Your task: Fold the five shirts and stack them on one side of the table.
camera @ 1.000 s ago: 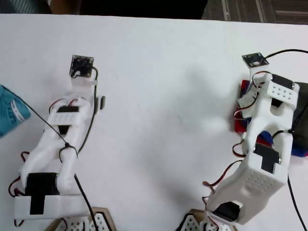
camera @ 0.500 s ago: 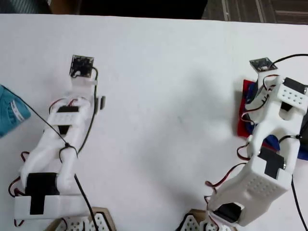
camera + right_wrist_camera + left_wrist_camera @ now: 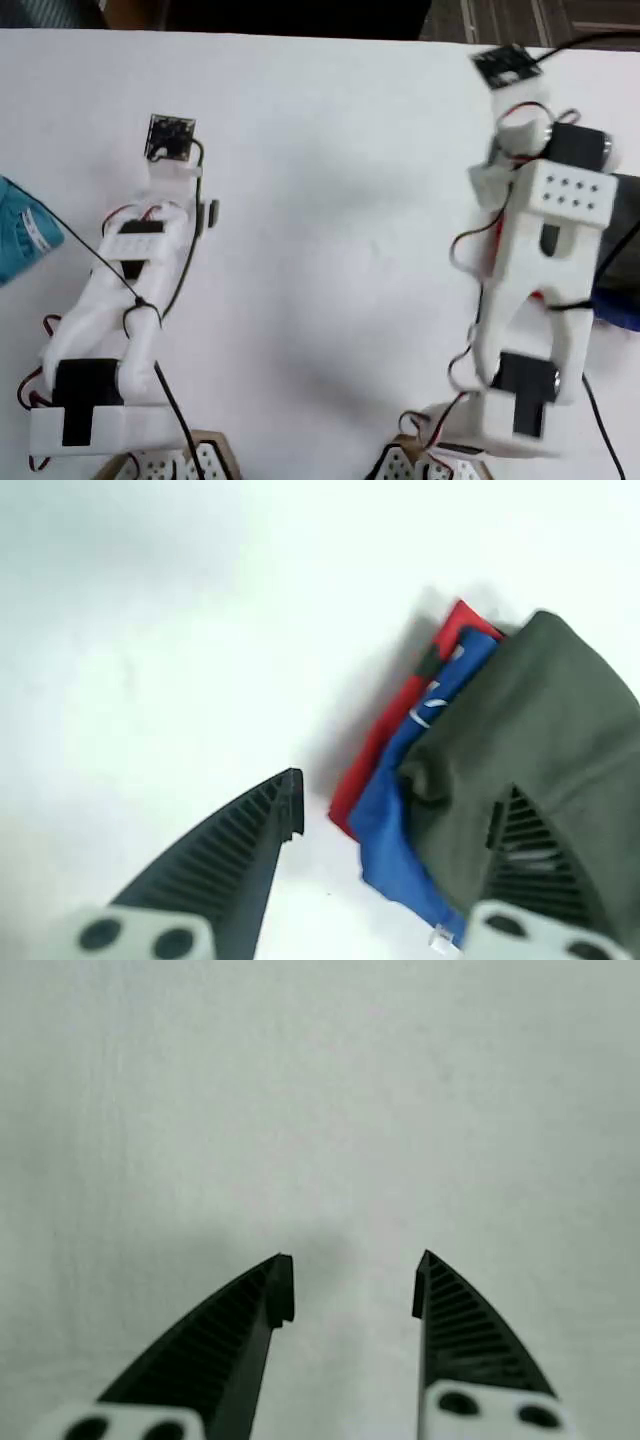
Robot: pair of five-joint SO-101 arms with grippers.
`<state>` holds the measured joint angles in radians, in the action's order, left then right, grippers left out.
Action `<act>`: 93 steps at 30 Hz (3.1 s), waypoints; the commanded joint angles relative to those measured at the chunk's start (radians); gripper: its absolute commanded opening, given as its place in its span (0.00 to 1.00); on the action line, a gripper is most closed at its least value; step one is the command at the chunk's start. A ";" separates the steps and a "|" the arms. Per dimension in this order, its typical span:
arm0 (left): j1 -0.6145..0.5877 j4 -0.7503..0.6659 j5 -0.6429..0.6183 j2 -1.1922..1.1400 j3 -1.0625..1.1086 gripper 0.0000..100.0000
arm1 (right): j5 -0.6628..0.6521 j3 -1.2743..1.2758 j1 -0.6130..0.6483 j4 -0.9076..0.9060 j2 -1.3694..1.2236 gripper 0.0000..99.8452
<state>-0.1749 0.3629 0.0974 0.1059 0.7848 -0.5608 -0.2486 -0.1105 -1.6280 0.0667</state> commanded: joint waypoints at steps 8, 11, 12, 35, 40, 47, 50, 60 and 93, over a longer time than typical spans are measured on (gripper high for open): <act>-0.141 0.138 0.170 0.015 -0.142 0.22 | 0.193 0.224 0.274 -0.039 0.225 0.21; -0.247 0.304 0.218 0.015 -0.275 0.22 | 0.196 0.373 0.387 0.070 0.234 0.01; -0.284 0.358 0.238 0.015 -0.325 0.22 | 0.199 0.411 0.417 0.110 0.234 0.02; -1.105 0.485 0.606 -0.129 -0.651 0.23 | 0.201 1.085 0.674 0.915 0.225 0.09; -1.157 0.557 0.595 -0.351 -0.797 0.22 | 0.203 1.106 0.674 0.926 0.223 0.09; -1.185 0.747 0.583 -0.647 -1.148 0.22 | 0.203 1.119 0.674 0.947 0.223 0.09; -1.178 0.835 0.583 -0.778 -1.271 0.22 | 0.203 1.119 0.676 0.947 0.223 0.09; -1.056 1.221 0.583 -1.114 -1.669 0.22 | 0.203 1.158 0.674 0.990 0.225 0.09; -0.203 1.413 0.344 -0.163 -1.135 0.03 | 0.502 1.162 0.427 1.096 0.225 0.09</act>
<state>-0.3759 1.7668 0.3936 -0.1795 -0.3813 -0.0652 0.9160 0.3253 -0.5462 0.2493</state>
